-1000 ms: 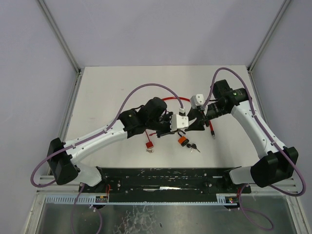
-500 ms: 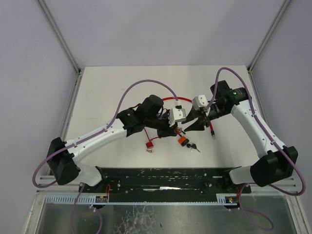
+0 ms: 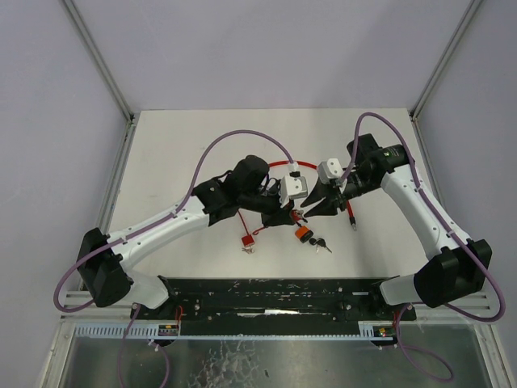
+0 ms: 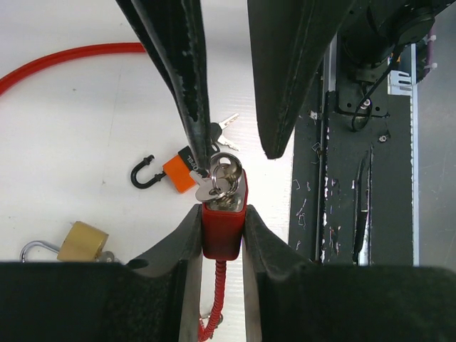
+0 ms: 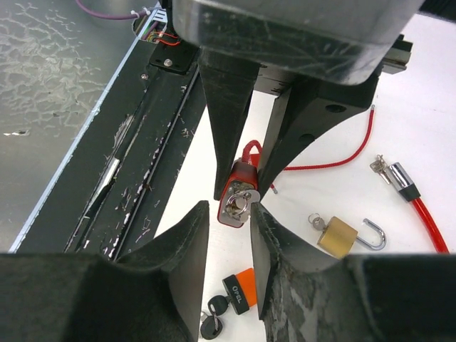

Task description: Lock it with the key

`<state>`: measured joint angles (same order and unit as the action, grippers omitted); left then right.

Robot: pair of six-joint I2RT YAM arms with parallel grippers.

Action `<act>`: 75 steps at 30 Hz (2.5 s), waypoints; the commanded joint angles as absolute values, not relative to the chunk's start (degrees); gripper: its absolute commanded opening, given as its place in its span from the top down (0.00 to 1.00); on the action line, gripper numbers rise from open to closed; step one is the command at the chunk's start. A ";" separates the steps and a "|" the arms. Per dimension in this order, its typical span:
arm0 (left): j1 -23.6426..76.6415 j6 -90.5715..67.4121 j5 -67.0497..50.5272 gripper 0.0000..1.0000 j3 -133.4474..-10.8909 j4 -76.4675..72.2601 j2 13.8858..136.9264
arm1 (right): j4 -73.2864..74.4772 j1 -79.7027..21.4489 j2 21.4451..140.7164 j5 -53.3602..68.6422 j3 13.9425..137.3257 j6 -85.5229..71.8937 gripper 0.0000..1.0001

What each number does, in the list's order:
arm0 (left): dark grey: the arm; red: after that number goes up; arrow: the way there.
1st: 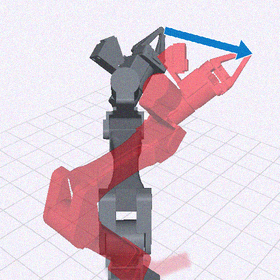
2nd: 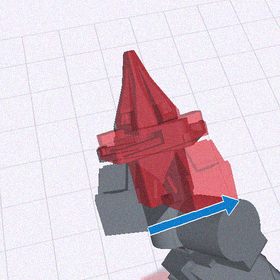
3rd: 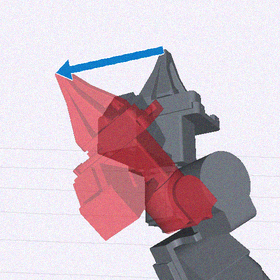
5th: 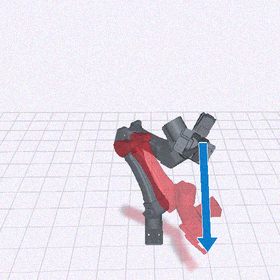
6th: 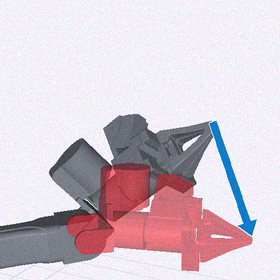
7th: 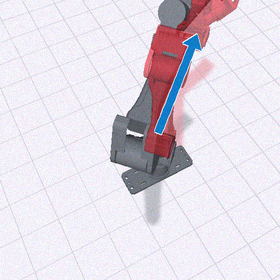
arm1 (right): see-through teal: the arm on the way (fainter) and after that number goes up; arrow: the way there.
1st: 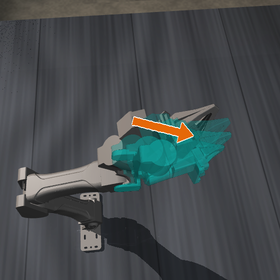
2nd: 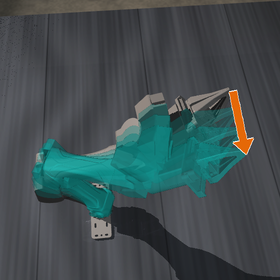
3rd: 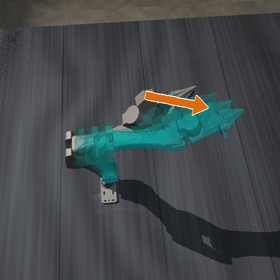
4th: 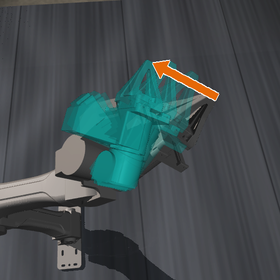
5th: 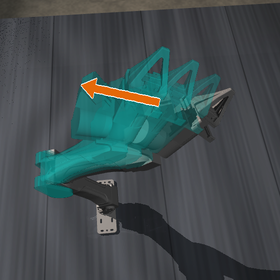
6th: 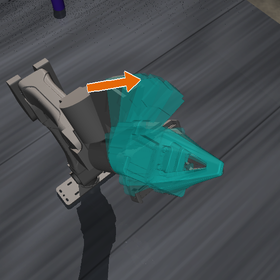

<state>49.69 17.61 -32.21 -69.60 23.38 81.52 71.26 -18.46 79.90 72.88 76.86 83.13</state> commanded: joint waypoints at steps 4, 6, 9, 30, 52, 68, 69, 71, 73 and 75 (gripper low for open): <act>49.00 16.32 -34.42 1.00 -69.26 17.94 79.66 | 70.38 -19.34 80.16 72.71 75.79 83.32 0.66; 48.95 16.22 -34.63 1.00 -69.26 17.78 79.60 | 69.79 -19.36 80.16 72.47 75.64 82.58 0.68; 48.78 15.99 -34.70 1.00 -69.14 17.58 79.56 | 68.97 -19.51 80.23 72.75 75.66 81.11 0.75; 46.72 4.01 -32.88 1.00 -63.53 10.97 76.62 | 63.82 -12.55 77.88 77.38 76.58 62.78 0.62; 43.24 -36.62 -13.34 1.00 -73.91 -6.42 79.85 | 17.23 -7.20 68.30 79.96 51.29 6.33 0.43; 42.20 -42.42 -9.62 1.00 -67.55 -15.23 75.77 | -10.11 -6.59 66.64 77.86 43.31 -22.71 0.41; 41.99 -40.89 -11.24 1.00 -67.42 -15.21 75.83 | -10.06 -6.58 66.58 78.09 43.51 -22.54 0.41; 41.68 -35.74 -15.64 1.00 -67.30 -13.76 75.91 | -9.24 -6.43 66.53 78.65 44.51 -21.67 0.41; 41.57 -27.69 -19.11 1.00 -67.75 -9.63 75.87 | -5.86 -6.29 66.73 79.70 46.96 -18.24 0.41; 41.68 -18.73 -21.35 1.00 -68.43 -3.95 75.63 | 4.07 -6.09 67.19 80.09 51.84 -9.21 0.41</act>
